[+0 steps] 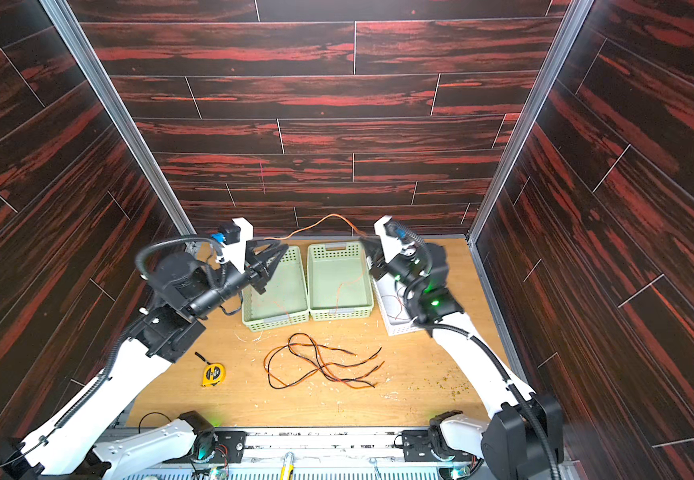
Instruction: Untangle the cables
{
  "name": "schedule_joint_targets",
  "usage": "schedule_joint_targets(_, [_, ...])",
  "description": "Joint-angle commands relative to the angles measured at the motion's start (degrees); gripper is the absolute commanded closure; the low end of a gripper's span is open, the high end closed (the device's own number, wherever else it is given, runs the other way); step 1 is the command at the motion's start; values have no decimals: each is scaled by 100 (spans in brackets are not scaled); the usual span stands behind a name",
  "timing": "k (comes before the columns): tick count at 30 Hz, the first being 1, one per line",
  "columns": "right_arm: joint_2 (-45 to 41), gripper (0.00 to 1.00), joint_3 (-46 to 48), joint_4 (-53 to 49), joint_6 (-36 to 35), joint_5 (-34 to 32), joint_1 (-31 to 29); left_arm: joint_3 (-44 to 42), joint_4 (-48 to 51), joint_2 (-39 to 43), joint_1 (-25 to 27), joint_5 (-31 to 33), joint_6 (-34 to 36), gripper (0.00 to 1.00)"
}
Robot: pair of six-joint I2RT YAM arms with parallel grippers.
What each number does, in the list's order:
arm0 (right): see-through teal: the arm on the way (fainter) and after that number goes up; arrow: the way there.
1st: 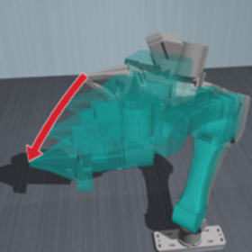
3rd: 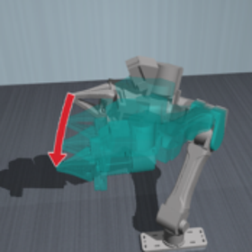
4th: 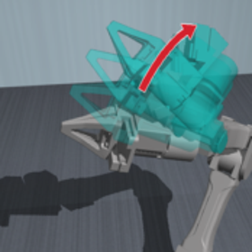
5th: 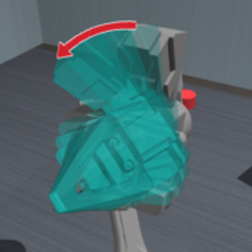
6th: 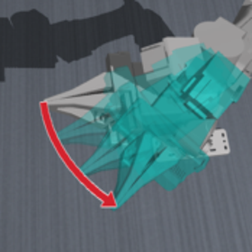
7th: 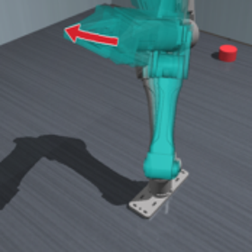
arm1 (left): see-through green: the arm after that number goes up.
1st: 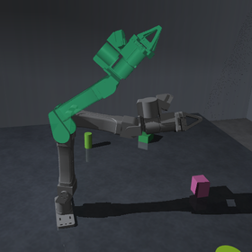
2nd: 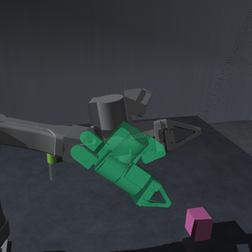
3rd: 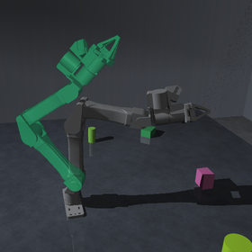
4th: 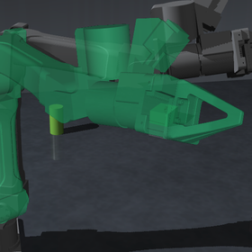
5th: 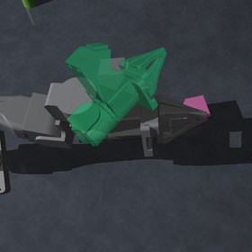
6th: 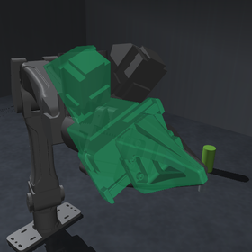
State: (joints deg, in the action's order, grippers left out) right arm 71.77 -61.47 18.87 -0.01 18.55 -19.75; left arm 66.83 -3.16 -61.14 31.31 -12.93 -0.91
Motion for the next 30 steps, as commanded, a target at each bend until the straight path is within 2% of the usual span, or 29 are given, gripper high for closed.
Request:
schedule_joint_targets(1, [-21,100,-637,-782,134,-54,222,-222,100,-32,-77,304,-220,51])
schedule_joint_targets(2, [22,100,-832,-919,135,-44,289,-307,91,-45,-83,290,-240,40])
schedule_joint_targets(4, [113,100,-1180,-1130,161,-36,421,-552,-97,-17,-83,243,-323,29])
schedule_joint_targets(9, [316,100,-1893,-1336,290,288,761,-914,-220,86,-84,140,-358,20])
schedule_joint_targets(19, [928,100,-3259,-2079,-162,-21,1358,-1596,-113,-61,-82,-380,146,21])
schedule_joint_targets(23, [1091,100,-3527,-2103,-289,-68,1629,-1681,25,-219,-77,-479,339,24])
schedule_joint_targets(30, [1320,100,-3638,-1966,-535,48,1920,-1882,-289,-340,-64,-543,498,27])
